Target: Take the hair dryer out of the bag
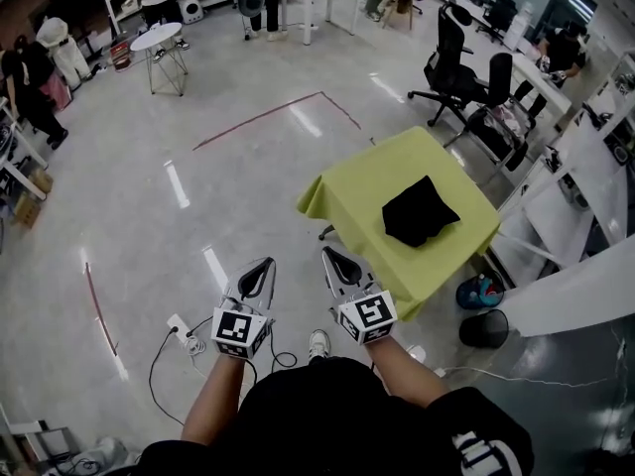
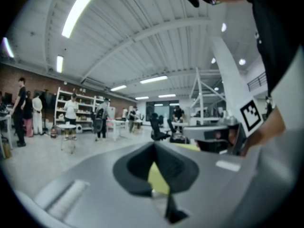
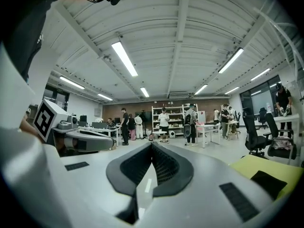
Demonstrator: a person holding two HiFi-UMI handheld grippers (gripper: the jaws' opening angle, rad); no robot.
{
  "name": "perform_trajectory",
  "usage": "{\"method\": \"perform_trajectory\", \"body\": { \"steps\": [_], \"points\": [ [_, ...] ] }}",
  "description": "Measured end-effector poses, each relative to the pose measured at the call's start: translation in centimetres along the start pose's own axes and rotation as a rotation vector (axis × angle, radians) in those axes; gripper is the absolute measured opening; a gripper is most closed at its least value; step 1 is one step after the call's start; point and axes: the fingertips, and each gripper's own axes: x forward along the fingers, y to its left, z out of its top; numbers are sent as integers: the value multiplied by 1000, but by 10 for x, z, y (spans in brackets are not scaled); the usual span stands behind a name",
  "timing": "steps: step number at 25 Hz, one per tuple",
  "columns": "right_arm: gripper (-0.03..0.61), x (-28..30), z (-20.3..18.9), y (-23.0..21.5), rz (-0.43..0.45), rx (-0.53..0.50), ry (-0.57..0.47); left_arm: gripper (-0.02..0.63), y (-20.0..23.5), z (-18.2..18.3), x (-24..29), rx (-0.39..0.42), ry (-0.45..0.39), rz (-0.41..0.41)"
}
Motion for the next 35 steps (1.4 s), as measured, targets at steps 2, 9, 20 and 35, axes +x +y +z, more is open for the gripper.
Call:
{"method": "perform_trajectory", "body": {
  "steps": [2,9,20,35],
  "points": [
    [6,5,3,-14,1,2,-7,6,-4,7,16,13,1,-8],
    [6,13,4,-53,18,25,-9,6,-14,19,61,27,13,-25],
    [6,13,-2,-83,20,25,-7,6,-22,21,97,42,16,-37],
    [6,57,15,-158,-141,3,-19,6,21,25,169,49,8,-127]
  ]
}}
